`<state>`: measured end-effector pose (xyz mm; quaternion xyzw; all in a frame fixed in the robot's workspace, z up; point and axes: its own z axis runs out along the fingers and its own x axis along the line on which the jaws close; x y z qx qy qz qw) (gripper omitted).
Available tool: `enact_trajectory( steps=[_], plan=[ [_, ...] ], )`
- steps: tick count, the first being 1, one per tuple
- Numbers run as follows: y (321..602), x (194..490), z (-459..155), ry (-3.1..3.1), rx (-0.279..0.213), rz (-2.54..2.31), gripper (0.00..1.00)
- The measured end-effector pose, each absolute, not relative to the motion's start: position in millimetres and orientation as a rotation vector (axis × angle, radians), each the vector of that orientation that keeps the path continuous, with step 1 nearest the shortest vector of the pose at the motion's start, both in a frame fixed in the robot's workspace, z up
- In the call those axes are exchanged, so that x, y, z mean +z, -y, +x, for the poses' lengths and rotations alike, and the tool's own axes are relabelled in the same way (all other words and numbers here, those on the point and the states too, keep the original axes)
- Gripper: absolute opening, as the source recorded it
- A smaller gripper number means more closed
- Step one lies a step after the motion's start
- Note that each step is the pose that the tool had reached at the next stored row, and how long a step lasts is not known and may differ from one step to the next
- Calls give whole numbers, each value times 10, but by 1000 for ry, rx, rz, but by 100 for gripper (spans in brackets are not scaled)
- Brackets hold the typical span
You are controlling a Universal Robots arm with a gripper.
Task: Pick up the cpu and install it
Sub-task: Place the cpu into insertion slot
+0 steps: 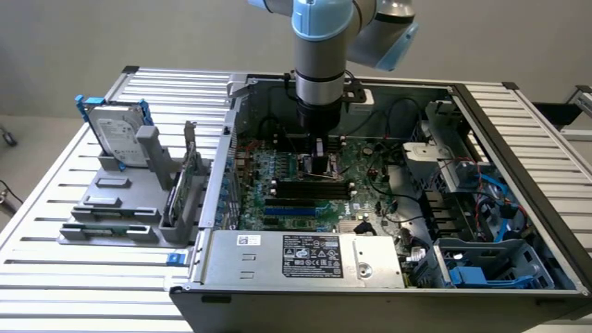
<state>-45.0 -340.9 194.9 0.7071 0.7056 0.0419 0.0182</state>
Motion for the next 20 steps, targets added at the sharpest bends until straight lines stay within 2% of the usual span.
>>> enact_trajectory(
  steps=[8,10,11,14,15,17,18,20],
  plan=[
    [3409,2020,-458,-2187,130,2201,60],
    [3409,2032,-472,-2184,130,2204,48],
    [3409,2041,-479,-2183,129,2205,48],
    [3410,2066,-500,-2180,130,2209,30],
    [3412,2072,-508,-2179,130,2211,30],
    [3418,2079,-523,-2178,128,2215,18],
    [3421,2082,-533,-2178,127,2216,18],
    [3430,2085,-558,-2179,124,2218,11]
  ],
)
